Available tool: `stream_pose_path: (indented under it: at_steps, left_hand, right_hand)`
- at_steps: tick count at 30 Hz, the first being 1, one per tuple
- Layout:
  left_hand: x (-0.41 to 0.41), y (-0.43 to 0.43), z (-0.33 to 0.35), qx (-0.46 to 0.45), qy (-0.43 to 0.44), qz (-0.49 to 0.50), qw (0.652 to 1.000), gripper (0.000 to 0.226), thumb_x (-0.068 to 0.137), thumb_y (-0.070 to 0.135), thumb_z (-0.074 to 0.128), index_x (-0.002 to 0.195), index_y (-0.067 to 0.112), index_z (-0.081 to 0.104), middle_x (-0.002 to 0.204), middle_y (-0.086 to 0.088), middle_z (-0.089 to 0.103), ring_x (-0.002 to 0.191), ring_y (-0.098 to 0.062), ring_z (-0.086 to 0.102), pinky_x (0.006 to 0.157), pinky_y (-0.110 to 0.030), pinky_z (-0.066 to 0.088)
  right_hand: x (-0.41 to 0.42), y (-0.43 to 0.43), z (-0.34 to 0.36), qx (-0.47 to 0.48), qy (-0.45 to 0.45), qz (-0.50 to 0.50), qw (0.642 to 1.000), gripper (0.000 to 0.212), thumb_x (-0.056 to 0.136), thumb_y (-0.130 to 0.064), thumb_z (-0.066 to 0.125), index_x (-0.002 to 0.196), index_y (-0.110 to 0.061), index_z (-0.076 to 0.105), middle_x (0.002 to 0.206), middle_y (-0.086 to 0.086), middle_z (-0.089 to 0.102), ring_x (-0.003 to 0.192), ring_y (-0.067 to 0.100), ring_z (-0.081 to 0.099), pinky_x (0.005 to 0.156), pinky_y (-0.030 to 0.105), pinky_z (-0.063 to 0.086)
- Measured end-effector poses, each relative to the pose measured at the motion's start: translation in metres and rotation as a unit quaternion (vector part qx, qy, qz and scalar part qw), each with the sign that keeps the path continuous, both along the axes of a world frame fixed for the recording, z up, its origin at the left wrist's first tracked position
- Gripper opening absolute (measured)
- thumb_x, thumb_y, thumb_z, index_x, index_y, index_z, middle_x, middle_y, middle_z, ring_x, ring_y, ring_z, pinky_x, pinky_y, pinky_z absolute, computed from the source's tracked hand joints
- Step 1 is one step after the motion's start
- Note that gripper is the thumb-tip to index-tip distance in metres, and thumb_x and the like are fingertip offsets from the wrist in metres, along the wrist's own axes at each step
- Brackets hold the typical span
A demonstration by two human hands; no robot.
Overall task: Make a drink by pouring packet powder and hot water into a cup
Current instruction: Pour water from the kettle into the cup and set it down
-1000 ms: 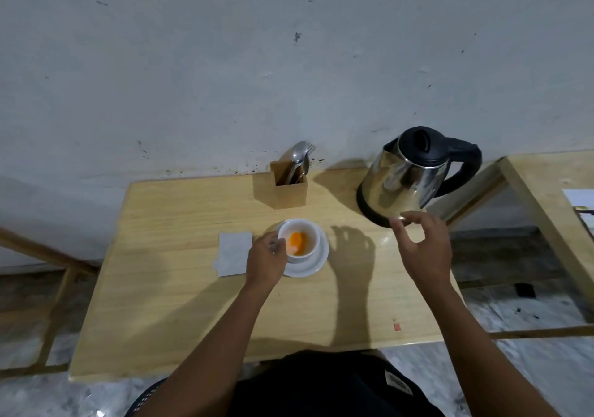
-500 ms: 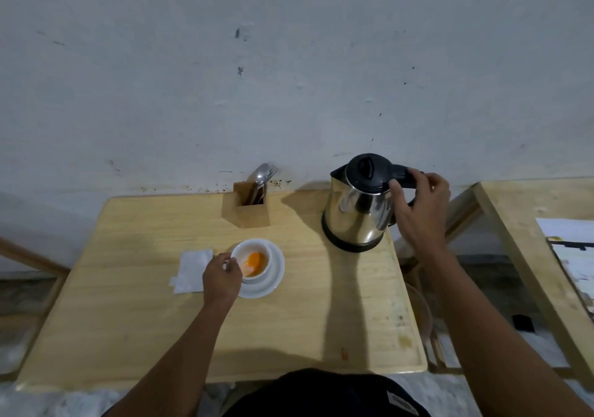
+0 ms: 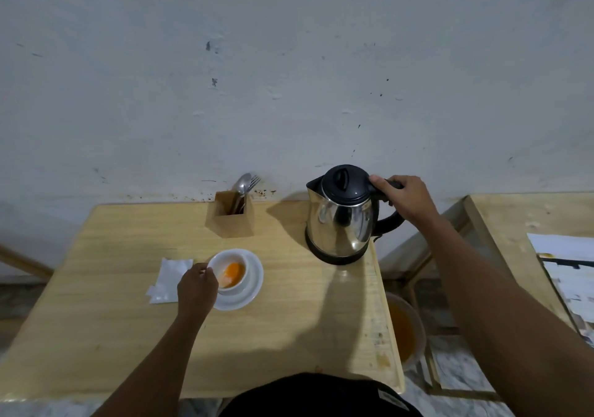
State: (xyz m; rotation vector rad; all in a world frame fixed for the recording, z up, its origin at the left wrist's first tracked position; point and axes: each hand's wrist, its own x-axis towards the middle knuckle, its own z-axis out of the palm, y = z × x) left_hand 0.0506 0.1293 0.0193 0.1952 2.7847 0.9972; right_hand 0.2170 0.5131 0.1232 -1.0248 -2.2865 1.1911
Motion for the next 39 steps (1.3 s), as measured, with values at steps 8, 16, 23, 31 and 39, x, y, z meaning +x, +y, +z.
stream_pose_path:
  at_steps: [8,16,23,31,39]
  left_hand:
    - [0.001,0.003,0.001,0.006,-0.011,0.020,1.000,0.023,0.092,0.009,0.043,0.079,0.002,0.061,0.072,-0.010,0.060,0.073,-0.029,0.056,0.068,-0.034,0.037]
    - [-0.002,0.000,0.000,0.009,-0.007,0.018,1.000,0.023,0.092,0.010,0.045,0.087,0.000,0.066,0.078,-0.014,0.065,0.075,-0.027,0.056,0.071,-0.034,0.038]
    - [-0.002,0.000,0.003,0.019,-0.018,0.012,1.000,0.022,0.092,0.008,0.046,0.086,0.000,0.065,0.077,-0.011,0.063,0.079,-0.030,0.057,0.072,-0.034,0.036]
    - [-0.004,-0.002,0.001,0.023,-0.016,0.001,1.000,0.023,0.093,0.007,0.046,0.088,-0.002,0.066,0.079,-0.014,0.064,0.077,-0.027,0.055,0.073,-0.034,0.036]
    - [-0.003,-0.003,0.003,0.031,-0.027,0.002,0.999,0.021,0.092,0.008,0.046,0.089,0.002,0.066,0.076,-0.010,0.062,0.075,-0.026,0.057,0.069,-0.034,0.038]
  right_hand:
    - [-0.007,0.016,-0.012,-0.025,0.009,0.006,1.000,0.098,0.062,-0.082,0.063,0.057,0.013,0.042,0.052,0.013,0.035,0.049,0.020,0.039,0.055,0.032,0.032]
    - [-0.006,0.006,-0.015,0.013,0.064,-0.010,0.998,0.075,0.074,-0.065,0.064,0.045,-0.002,0.036,0.045,0.007,0.025,0.042,0.015,0.027,0.047,0.026,0.026]
    - [-0.003,0.000,-0.020,0.007,0.083,-0.045,0.996,0.078,0.077,-0.061,0.064,0.046,0.006,0.040,0.045,0.013,0.029,0.042,0.019,0.031,0.049,0.030,0.026]
    - [0.007,-0.010,-0.021,-0.004,0.126,-0.085,0.988,0.082,0.078,-0.060,0.061,0.053,0.015,0.040,0.047,0.012,0.027,0.044,0.023,0.030,0.048,0.032,0.029]
    - [-0.001,-0.027,0.009,0.036,0.161,-0.060,0.984,0.077,0.080,-0.055,0.061,0.050,0.012,0.037,0.045,0.008,0.025,0.041,0.020,0.028,0.043,0.035,0.031]
